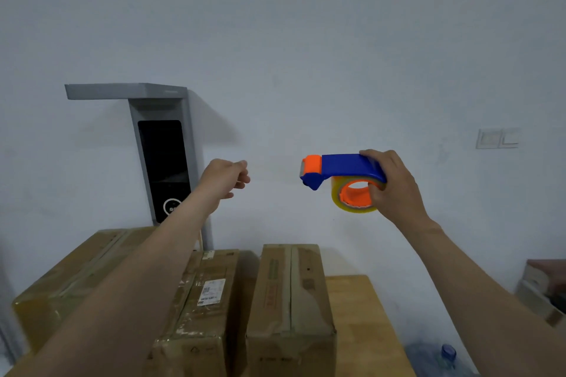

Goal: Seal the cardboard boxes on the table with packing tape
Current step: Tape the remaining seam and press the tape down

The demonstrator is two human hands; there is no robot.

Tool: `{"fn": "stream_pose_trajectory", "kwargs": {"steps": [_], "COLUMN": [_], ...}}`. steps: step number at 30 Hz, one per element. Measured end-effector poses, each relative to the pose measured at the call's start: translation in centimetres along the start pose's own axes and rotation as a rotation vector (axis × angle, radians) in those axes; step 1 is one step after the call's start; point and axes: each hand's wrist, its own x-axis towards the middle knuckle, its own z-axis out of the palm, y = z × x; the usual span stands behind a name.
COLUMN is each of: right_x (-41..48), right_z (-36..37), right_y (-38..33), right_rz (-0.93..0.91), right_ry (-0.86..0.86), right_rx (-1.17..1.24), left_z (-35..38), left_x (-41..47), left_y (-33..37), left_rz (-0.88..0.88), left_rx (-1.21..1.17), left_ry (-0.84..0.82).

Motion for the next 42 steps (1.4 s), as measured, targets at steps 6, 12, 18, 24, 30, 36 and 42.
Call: {"fn": "stream_pose_trajectory", "kwargs": {"steps": [6,12,18,24,30,36,42], "right_x": [-3.3,-9.7,-16.2,-20.4,-22.7,-23.6,-24.3], "right_z": [1.2,2.6,3.3,4.8,5.1,6.5,8.3], "right_y": [2.3,4.5,6.4,7.4,9.4,10.7,10.4], "right_rz": [0.067,0.173,0.194,0.08,-0.009,-0.068,-0.142], "right_ry": [-0.034,-0.18,-0.412,-0.599,-0.636,-0.55,-0.522], "right_rx": [0.064,0.171,0.287,0.271,0.222,0.191,0.082], "left_z": [1.8,5.4,7.8,9.1,10.2,10.9,11.4], "left_x": [-0.5,-3.2,-6.8,-9.7,-11.1,-10.7,-10.0], "left_y": [-4.2,-10.8,-17.7,-24.0,-27.3,-29.3,-31.8], "left_rz": [-0.072,-0.258,-0.333,-0.361,-0.315,-0.24,-0.267], "left_rx": [0.024,-0.085,0.021,0.167,0.18,0.148,0.074], "left_ry": [-0.107,-0.11,-0.095,0.058,0.105,0.138,0.208]}}
